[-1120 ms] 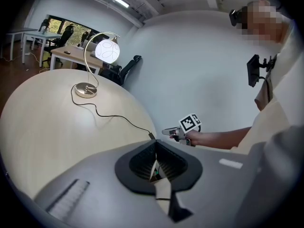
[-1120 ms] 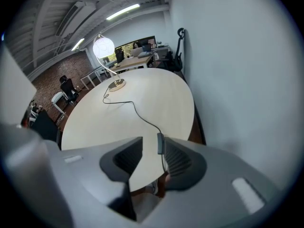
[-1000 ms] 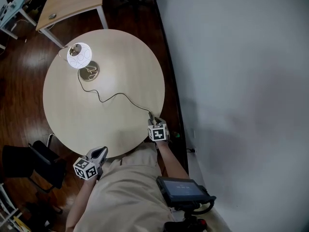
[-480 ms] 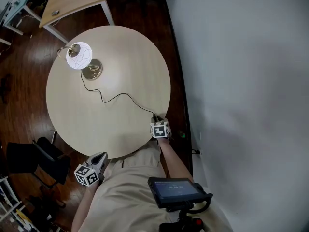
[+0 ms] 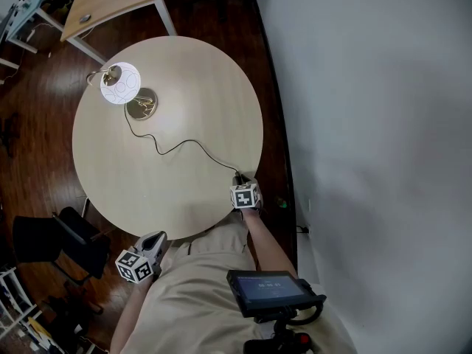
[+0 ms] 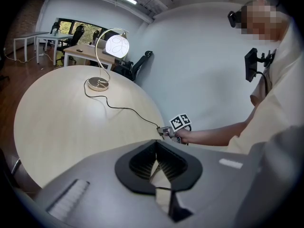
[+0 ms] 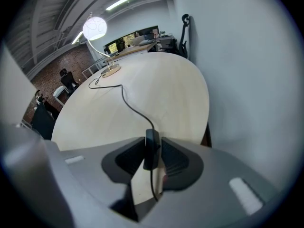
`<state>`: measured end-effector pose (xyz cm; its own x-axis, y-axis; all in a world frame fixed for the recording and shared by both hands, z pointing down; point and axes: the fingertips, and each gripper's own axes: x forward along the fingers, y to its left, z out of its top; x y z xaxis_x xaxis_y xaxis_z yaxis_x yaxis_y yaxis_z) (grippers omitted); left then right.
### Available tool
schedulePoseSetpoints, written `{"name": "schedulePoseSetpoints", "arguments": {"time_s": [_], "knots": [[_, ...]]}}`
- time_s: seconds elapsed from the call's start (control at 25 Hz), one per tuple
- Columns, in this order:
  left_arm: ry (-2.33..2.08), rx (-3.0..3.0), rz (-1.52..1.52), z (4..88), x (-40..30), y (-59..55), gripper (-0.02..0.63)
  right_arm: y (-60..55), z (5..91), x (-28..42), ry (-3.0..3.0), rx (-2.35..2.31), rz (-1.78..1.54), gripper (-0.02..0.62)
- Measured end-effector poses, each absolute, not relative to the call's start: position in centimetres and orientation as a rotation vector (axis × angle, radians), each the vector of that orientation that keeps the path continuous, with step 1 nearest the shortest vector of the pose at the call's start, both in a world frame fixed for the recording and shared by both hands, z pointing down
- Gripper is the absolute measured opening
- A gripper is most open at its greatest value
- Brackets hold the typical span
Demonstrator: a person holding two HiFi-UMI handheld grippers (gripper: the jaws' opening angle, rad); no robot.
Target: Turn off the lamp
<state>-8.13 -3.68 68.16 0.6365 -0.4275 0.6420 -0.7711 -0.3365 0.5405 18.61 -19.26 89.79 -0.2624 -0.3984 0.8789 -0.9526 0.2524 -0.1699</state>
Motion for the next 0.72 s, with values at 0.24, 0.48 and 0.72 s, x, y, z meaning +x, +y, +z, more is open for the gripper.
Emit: {"name": "schedulePoseSetpoints", "arguments": {"time_s": [0.24, 0.48, 0.72], "knots": [[-0.958, 1.965, 0.490, 68.1, -8.1, -3.4, 0.005, -19.5, 89.8, 18.6, -1.793, 1.237, 0.929, 0.098], [-0.971, 1.958, 0.484, 68.2, -8.0, -2.9, 0.005, -19.7, 89.8, 18.6, -1.791, 1.229, 0.915, 0.089], [-0.986, 1.942, 0.473, 68.3, -7.9, -2.3, 0.005, -19.6, 89.8, 18.3, -1.790, 1.177, 0.863, 0.066]]}}
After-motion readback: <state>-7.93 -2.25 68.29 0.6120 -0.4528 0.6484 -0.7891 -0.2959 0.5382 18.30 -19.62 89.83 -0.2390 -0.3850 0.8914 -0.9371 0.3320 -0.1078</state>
